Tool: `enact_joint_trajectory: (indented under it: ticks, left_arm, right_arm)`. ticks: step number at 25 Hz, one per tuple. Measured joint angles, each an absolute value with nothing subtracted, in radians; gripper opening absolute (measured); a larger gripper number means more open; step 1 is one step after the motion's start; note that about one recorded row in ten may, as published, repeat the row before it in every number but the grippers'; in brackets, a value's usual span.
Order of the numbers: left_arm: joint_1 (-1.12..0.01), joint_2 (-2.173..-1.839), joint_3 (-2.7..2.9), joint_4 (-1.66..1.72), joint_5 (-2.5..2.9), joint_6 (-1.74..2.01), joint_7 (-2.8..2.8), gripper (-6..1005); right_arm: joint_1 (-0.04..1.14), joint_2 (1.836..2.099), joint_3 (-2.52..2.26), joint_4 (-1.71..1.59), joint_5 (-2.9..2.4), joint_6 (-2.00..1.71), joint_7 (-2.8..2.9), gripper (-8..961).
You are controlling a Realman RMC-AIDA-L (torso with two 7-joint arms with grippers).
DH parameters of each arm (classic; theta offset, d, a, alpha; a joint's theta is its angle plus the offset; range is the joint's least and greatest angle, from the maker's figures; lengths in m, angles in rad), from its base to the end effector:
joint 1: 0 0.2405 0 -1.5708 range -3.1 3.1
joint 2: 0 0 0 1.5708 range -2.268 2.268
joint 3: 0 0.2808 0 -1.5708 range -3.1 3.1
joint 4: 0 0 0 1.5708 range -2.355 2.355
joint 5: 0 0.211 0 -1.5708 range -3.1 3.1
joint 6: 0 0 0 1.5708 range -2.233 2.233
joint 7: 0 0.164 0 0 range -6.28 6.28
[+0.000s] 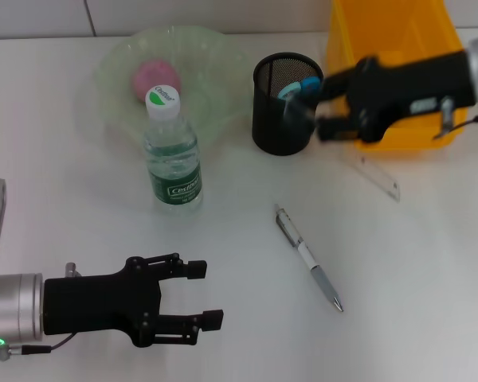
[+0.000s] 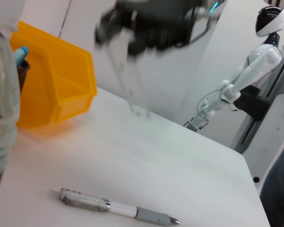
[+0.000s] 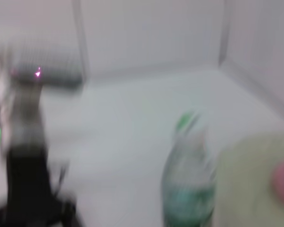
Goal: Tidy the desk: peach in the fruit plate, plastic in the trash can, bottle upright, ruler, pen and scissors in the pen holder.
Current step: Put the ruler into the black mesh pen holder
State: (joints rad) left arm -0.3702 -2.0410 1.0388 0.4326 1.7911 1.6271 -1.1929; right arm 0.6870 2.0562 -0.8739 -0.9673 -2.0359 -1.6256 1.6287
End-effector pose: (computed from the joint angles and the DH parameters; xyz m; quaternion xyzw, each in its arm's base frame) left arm -0.3055 0.2537 -0.0757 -0.9384 -0.2302 -0.2576 0.0112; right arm 0.1800 0.3927 -0.0007 -0.9783 0.0964 0.1631 0.0838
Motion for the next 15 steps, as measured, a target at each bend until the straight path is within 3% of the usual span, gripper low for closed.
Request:
enact_joint_trajectory:
  ticks: [3,9,15]
  left_arm:
    - [-0.368,-2.040,1.030,0.434,1.787,1.627,-1.187,844]
    - [-0.369,-2.043,1.018,0.433,1.786,1.616,-1.171,844]
    - [-0.366,-2.055,1.006,0.435,1.785,1.619,-1.163,844]
  right_arm:
    - [0.664,2.053,-0.758,-0.963,-1.940,-1.637,1.646,378]
    - [0.605,2.077,-0.687,-0.845,-1.601,-1.470,1.572,378]
    - [0.647,2.078,-0.689,-0.630,-1.421,-1.402,1.426,378]
